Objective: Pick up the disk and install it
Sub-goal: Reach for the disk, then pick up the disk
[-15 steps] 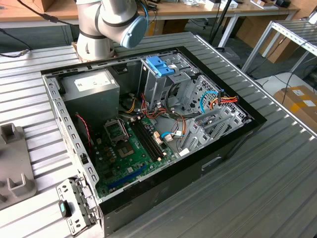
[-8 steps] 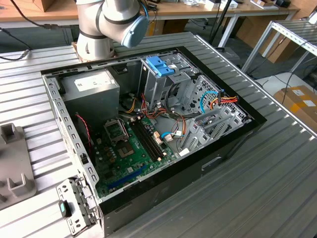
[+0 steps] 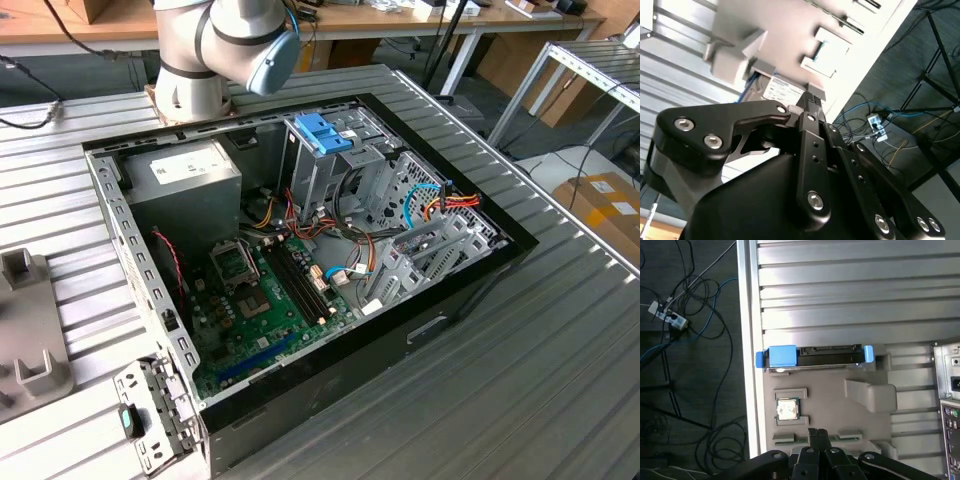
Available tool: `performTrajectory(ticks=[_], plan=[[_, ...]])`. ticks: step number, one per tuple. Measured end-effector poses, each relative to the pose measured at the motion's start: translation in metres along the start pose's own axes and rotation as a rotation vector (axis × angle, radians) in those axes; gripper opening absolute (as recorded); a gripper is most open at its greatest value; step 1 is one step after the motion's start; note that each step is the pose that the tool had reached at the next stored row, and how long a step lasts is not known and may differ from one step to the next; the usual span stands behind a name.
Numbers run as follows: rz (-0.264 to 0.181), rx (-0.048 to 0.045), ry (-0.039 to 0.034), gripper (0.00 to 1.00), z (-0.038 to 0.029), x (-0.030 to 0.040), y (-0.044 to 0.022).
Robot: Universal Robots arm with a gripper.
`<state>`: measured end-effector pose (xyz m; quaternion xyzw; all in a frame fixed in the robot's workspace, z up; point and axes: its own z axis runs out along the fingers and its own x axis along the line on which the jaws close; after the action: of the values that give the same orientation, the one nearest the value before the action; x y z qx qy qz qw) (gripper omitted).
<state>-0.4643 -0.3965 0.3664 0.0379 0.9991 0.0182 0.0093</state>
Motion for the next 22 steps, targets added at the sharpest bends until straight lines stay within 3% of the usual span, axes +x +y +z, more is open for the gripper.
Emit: performTrajectory(ticks=[3,19,22], plan=[[0.000,0.0058,0.0033,0.10,0.0058,-0.0114,0.0114],[-0.001,0.0058,0.0033,0.10,0.0062,-0.0116,0.0115],[-0.018,0.0055,0.0039,0.10,0.0062,-0.0116,0.0115]])
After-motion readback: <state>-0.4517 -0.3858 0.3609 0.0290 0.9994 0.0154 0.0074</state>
